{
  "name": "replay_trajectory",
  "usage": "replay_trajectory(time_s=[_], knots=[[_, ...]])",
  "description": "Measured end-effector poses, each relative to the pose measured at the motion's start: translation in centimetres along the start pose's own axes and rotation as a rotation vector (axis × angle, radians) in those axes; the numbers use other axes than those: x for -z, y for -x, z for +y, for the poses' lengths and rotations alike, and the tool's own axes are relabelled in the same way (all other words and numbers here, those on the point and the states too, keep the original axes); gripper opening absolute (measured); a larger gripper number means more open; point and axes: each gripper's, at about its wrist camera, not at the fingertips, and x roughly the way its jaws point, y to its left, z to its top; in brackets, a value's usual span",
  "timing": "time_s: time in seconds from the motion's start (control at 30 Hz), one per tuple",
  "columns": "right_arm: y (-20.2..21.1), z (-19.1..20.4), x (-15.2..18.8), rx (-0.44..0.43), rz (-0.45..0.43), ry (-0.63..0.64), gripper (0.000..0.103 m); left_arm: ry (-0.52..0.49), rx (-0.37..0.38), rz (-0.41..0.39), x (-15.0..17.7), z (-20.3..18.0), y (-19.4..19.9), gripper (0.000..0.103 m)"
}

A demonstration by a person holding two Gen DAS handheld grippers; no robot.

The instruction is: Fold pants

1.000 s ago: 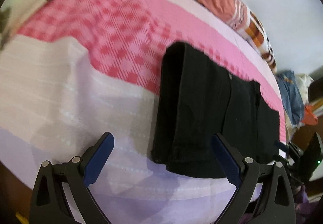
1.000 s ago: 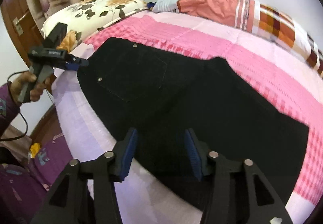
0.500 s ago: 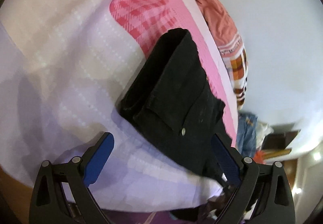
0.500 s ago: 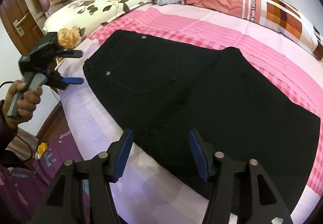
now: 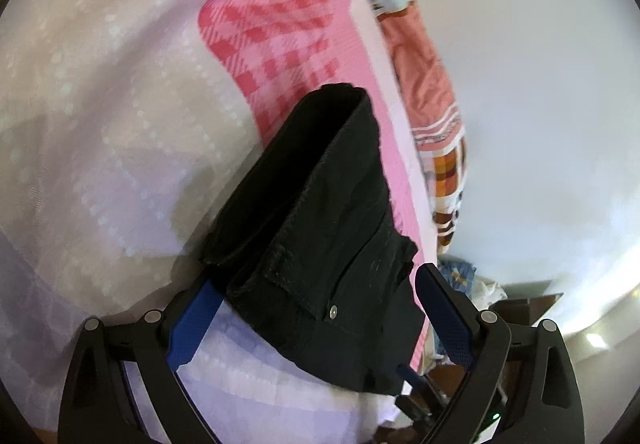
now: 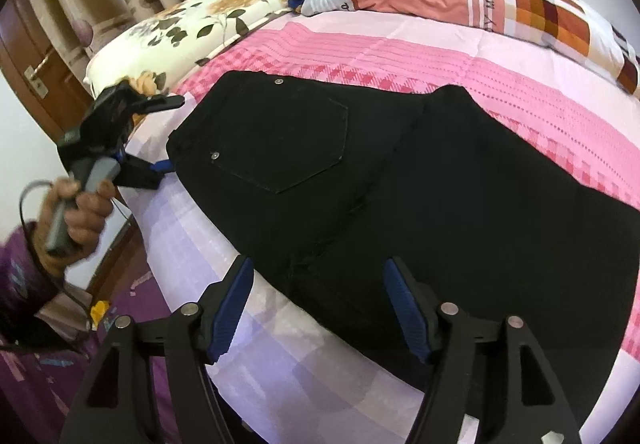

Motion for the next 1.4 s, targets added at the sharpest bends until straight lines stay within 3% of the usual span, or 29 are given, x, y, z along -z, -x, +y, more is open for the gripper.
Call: replay_trajectory(time_s=[0.1,0.2,0.23,0.33,0.83,0.9,0.97,1.1,1.13,1.17,1.2,1.3,1.4], knots=[[-0.2,-0.1,0.1,0.000,0.010,-0.010,0.065,-0.021,0.022,-0.039,0.3,0.5,0.3,0.087],[-0.2,-0.1,0.1,-0.005,0.011,-0.017,0.070,-0.025,-0.043,-0.029,0.2,1.0,0.9,0.058],[-0.2,-0.2,0.1,-0.009,0.010,-0.023,0.071,-0.009,-0.055,-0.024,0.0,1.5,1.1,0.043],[-0.6,-0.4,0.0,-0.025,0.022,-0.043,0.071,0.084,-0.026,-0.006,-0.3,3.0,1.4,0.038],[-0.9,0.1,0.2,-0.039,0.042,-0.041,0.076,0.287,-0.222,-0.072,0.3,1.8,1.4,0.041],[-0.9,0.1,0.2,-0.042,0.041,-0.045,0.076,0.288,-0.201,-0.082,-0.1,1.4,0.8,0.052],[-0.9,0.0,0.3,-0.045,0.039,-0.052,0.076,0.299,-0.104,-0.086,-0.4,1.6,0.5,0.083],[-0.9,-0.4,0.4,-0.054,0.039,-0.072,0.076,0.268,0.001,-0.099,-0.5,2.2,0.4,0.088],[-0.9,-0.5,0.4,-0.056,0.038,-0.076,0.076,0.237,-0.006,-0.097,-0.4,2.1,0.4,0.081],[-0.9,-0.6,0.4,-0.059,0.037,-0.081,0.076,0.203,-0.040,-0.095,-0.4,2.0,0.5,0.052],[-0.9,-0.7,0.4,-0.061,0.036,-0.086,0.076,0.159,-0.101,-0.089,-0.3,1.8,0.4,0.035],[-0.9,-0.8,0.4,-0.063,0.035,-0.093,0.076,0.084,-0.128,-0.076,-0.2,2.0,0.5,0.028],[-0.9,-0.8,0.3,-0.063,0.031,-0.097,0.076,-0.083,-0.192,-0.100,0.4,-0.8,0.8,0.026]])
